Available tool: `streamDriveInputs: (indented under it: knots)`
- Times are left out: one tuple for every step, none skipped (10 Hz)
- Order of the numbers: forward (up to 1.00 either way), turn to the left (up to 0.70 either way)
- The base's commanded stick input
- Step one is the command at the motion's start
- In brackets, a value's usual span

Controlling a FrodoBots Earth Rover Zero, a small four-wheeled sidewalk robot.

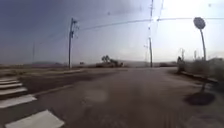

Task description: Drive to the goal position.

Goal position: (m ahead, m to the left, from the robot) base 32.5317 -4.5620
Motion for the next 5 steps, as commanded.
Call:
streamDriveInputs:
  knots:
    - [0.70,0.00]
    - [0.70,0.00]
    - [0.70,0.00]
    - [0.70,0.00]
    - [0.70,0.00]
